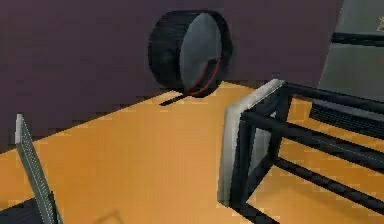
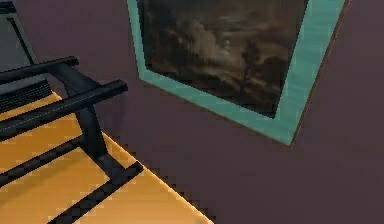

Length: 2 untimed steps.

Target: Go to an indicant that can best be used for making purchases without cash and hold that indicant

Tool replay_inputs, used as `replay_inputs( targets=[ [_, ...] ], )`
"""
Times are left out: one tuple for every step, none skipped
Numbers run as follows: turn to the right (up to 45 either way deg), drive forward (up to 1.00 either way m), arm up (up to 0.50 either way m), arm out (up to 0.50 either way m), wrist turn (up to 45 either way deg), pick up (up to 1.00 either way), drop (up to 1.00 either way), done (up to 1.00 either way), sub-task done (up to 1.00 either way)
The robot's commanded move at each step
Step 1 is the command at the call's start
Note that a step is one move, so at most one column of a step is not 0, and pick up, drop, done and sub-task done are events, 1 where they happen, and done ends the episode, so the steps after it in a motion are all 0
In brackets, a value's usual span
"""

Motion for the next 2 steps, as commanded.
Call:
replay_inputs(
  targets=[
    [0.0, 0.20, 0.00, 0.00, 0.0, 0.00, 0.00, 0.00, 0.00],
    [-42.0, 0.00, 0.00, 0.00, 0.0, 0.00, 0.00, 0.00, 0.00]
  ],
)
